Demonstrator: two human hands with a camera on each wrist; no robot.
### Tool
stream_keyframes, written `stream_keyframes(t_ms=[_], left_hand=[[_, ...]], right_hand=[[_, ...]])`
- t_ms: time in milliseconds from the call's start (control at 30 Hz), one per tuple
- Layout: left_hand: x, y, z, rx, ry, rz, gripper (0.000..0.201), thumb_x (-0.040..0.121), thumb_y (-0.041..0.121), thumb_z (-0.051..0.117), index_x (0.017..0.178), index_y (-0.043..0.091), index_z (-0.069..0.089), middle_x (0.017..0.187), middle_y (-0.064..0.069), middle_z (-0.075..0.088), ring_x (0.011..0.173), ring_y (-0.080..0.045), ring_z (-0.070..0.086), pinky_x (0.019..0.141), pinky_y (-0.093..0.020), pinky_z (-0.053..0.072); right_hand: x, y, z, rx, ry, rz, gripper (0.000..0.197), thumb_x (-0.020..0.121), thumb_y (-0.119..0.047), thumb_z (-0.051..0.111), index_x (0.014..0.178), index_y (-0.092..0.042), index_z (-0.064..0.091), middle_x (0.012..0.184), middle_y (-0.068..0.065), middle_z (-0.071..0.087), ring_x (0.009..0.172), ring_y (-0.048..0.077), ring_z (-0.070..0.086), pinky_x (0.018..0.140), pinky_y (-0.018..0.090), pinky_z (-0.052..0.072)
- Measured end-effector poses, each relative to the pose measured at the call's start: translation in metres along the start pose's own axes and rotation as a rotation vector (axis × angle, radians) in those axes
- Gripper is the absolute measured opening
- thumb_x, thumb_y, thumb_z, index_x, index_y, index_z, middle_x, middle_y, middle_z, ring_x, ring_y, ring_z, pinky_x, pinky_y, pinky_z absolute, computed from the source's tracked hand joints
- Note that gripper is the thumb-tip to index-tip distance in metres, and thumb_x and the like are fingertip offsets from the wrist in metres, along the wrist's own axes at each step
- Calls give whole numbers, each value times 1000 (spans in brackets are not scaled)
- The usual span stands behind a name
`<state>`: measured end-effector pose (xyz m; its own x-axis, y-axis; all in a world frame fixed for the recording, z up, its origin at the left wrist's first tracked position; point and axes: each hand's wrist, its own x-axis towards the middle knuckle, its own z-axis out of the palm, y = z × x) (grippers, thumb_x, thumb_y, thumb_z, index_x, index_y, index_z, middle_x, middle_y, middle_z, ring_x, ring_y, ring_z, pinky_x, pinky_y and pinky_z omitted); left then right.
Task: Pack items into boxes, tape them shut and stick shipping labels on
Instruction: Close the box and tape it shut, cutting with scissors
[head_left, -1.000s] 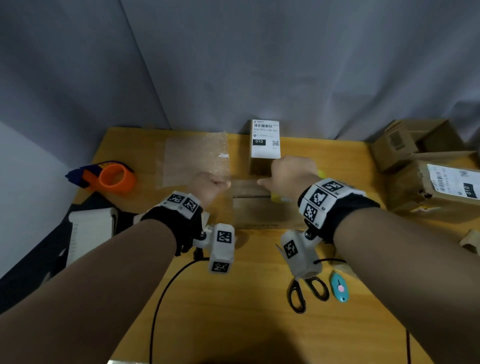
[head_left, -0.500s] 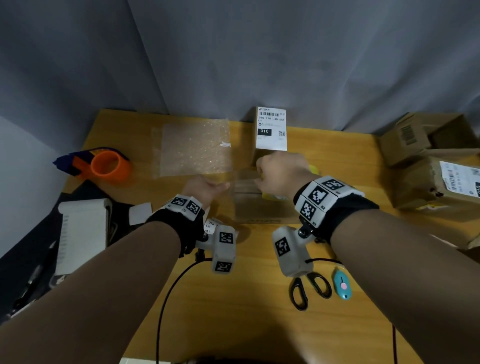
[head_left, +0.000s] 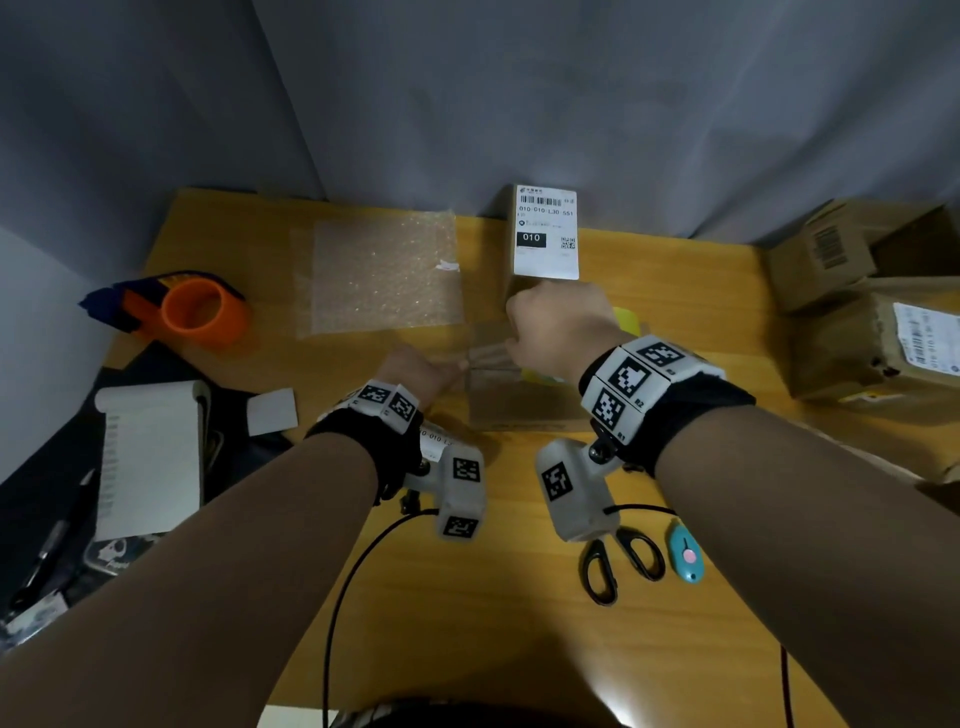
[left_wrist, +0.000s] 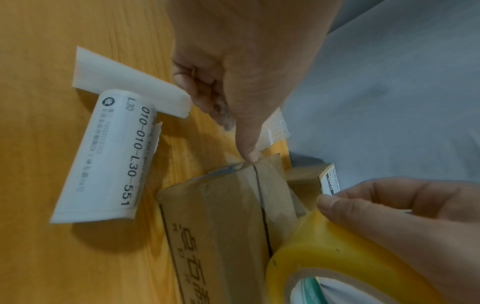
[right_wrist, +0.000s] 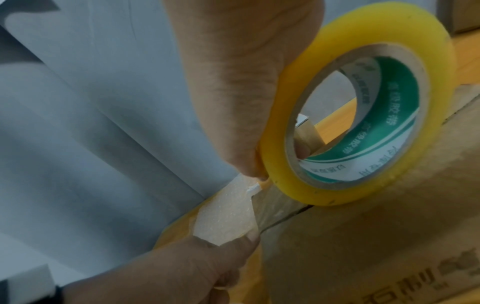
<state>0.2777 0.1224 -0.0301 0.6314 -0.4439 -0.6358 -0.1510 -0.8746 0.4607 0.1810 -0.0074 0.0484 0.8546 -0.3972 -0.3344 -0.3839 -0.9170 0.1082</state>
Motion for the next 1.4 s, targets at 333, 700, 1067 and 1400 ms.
stream_keyframes(t_ms=[333,700,1067,1400], left_hand=[[1,8,-7,190,92,-76,96,75,61,66,142,2,30,138,-20,39,125,-35,42,94,-41,42],[0,24,11,-258,-60,168,30,96,27,53,75,7,60,88,-21,67,85,-34,65,84,-40,54],[-10,22,12,-43,-181,219,76,93,57,41,151,14,17,156,-8,20,141,-29,26,115,-41,25],[-14,40,34,737,-20,510,141,57,71,72,148,13,-20,158,-2,-16,146,-18,-14,119,-44,-3]], right_hand=[[0,1,2,16,10,5,14,89,-29,50,88,-16,56,77,3,54,71,24,52,52,27,32],[-8,4,2,70,32,10,19,90,-34,50,93,-17,59,83,4,59,75,25,56,60,29,43],[-11,18,-7,426,182,29,16,87,-27,50,90,-14,58,86,6,59,81,25,56,61,30,44],[-44,68,32,903,209,123,49,81,-61,59,93,-13,62,82,1,65,80,17,61,67,31,48]])
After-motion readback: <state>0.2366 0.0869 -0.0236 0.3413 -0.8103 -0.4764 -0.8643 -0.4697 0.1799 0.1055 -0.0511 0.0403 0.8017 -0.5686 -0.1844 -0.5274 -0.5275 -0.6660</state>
